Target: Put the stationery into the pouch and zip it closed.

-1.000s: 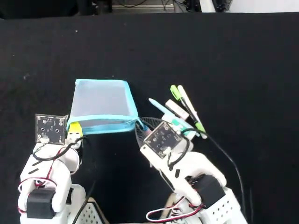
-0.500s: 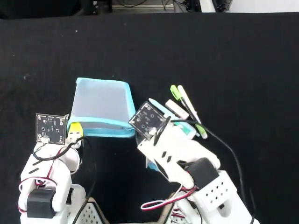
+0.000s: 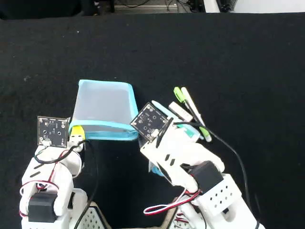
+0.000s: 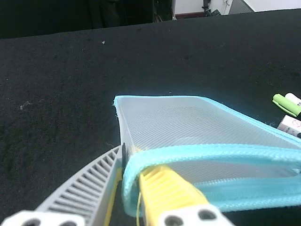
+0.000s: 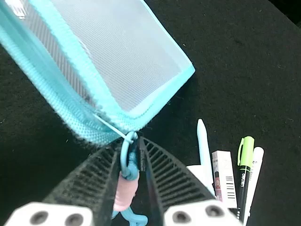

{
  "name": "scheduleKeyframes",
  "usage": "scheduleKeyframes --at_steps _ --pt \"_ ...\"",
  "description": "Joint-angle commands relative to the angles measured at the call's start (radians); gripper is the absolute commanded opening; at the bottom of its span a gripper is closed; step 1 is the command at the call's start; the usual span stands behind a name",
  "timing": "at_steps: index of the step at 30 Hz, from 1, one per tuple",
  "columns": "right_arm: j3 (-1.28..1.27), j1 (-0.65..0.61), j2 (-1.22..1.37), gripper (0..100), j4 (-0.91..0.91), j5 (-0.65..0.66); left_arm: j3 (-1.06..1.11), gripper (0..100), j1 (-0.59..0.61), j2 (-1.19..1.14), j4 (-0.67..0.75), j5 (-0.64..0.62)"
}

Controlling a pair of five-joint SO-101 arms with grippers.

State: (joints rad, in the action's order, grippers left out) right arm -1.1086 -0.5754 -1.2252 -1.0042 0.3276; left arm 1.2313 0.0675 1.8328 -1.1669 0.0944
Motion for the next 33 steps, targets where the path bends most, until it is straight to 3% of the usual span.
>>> scheduleKeyframes --at_steps 1,15,22,29,33 --pt "0.05 -0.002 -0.013 1.1 0.009 0.002 -0.074 3 -0.004 -0.018 -0.014 0.0" --pt "0.053 -0.002 -0.012 1.5 0.009 -0.006 -0.305 3 0.001 -0.555 -0.04 0.025" --pt "0.053 -0.002 -0.012 1.5 0.008 -0.006 -0.352 3 0.001 -0.529 -0.098 0.026" --pt "0.053 -0.002 -0.012 1.3 0.005 -0.006 -0.259 3 0.001 -0.531 -0.002 0.031" --pt "0.053 -0.002 -0.013 1.3 0.003 -0.006 -0.248 12 0.001 -0.531 0.003 0.031"
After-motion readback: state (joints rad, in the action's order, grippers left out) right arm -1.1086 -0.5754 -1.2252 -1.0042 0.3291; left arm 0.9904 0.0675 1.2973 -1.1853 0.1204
